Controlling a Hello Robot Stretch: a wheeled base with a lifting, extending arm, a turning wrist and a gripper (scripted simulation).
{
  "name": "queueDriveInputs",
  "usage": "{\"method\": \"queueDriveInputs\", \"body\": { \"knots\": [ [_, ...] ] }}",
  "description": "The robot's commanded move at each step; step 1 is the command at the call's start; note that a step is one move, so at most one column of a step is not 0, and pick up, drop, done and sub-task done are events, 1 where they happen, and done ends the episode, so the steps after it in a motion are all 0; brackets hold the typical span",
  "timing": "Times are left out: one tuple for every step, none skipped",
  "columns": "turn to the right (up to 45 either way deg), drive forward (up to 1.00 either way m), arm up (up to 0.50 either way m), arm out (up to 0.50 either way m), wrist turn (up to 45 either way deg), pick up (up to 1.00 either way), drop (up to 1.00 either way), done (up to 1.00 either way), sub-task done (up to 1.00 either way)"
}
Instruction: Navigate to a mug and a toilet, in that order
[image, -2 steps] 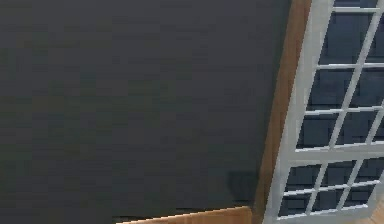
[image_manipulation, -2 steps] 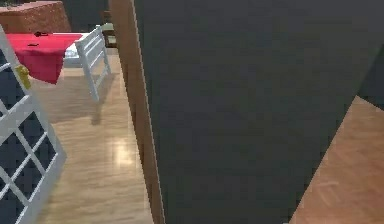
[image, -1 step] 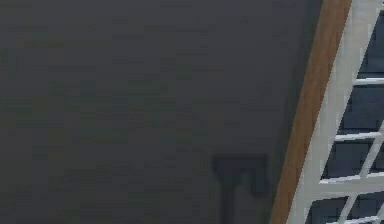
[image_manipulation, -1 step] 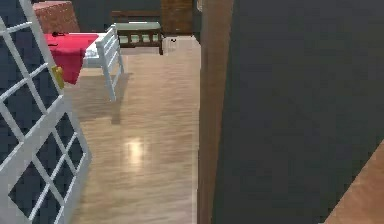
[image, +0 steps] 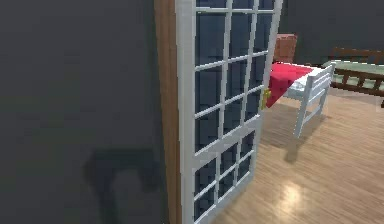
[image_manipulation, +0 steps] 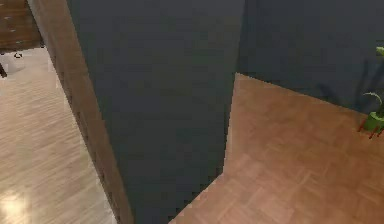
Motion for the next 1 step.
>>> {"method": "queueDriveInputs", "body": {
  "knots": [
    [0.0, 0.45, 0.0, 0.0, 0.0, 0.0, 0.0, 0.0, 0.0]
  ]
}}
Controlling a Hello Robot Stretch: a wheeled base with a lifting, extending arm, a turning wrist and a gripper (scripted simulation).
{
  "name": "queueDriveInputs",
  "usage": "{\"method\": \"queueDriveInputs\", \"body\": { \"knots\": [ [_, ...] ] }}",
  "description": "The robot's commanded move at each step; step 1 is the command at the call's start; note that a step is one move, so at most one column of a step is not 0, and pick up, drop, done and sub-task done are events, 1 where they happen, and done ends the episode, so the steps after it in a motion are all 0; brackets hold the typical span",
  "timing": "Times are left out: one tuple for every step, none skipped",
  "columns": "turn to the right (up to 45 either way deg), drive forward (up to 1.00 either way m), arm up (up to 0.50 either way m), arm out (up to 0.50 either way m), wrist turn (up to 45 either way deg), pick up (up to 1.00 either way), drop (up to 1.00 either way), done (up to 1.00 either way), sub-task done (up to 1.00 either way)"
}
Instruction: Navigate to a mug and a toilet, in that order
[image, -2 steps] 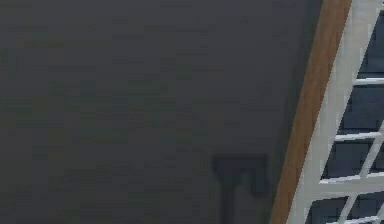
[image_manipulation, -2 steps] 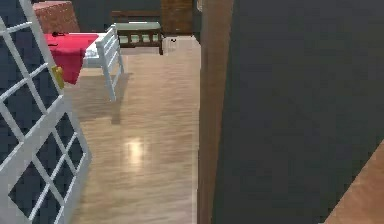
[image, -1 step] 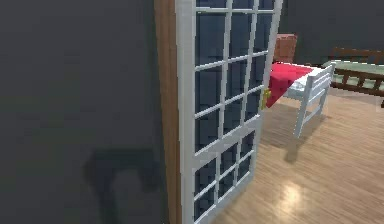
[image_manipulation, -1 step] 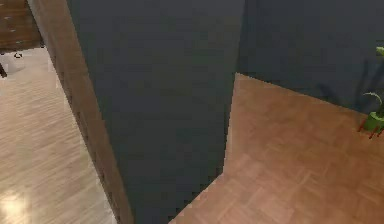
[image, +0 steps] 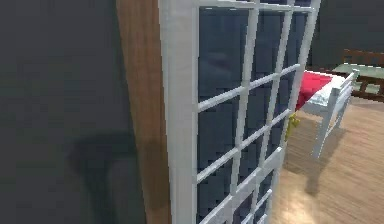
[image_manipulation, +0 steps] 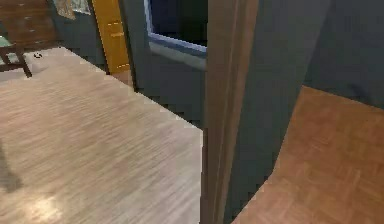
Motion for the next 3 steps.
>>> {"method": "queueDriveInputs", "body": {
  "knots": [
    [45.0, 0.0, 0.0, 0.0, 0.0, 0.0, 0.0, 0.0, 0.0],
    [15.0, 0.0, 0.0, 0.0, 0.0, 0.0, 0.0, 0.0, 0.0],
    [0.0, 1.0, 0.0, 0.0, 0.0, 0.0, 0.0, 0.0, 0.0]
  ]
}}
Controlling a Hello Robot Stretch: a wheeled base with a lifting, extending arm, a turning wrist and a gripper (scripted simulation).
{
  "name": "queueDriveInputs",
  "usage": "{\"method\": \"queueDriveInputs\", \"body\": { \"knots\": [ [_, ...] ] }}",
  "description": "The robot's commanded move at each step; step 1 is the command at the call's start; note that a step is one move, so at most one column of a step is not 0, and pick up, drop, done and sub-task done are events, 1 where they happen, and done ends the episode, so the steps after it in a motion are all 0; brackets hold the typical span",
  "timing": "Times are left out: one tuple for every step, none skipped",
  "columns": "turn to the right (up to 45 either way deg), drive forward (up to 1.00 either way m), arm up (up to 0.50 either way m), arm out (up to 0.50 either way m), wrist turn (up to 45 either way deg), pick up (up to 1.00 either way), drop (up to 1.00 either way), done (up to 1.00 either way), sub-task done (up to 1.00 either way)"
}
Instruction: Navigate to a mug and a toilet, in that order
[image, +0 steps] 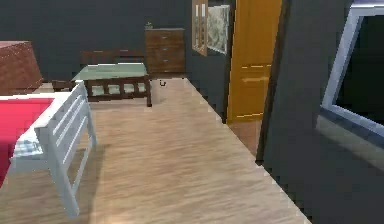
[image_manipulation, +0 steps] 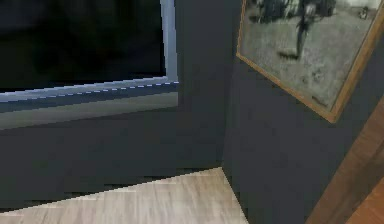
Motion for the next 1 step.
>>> {"method": "queueDriveInputs", "body": {
  "knots": [
    [0.0, 1.0, 0.0, 0.0, 0.0, 0.0, 0.0, 0.0, 0.0]
  ]
}}
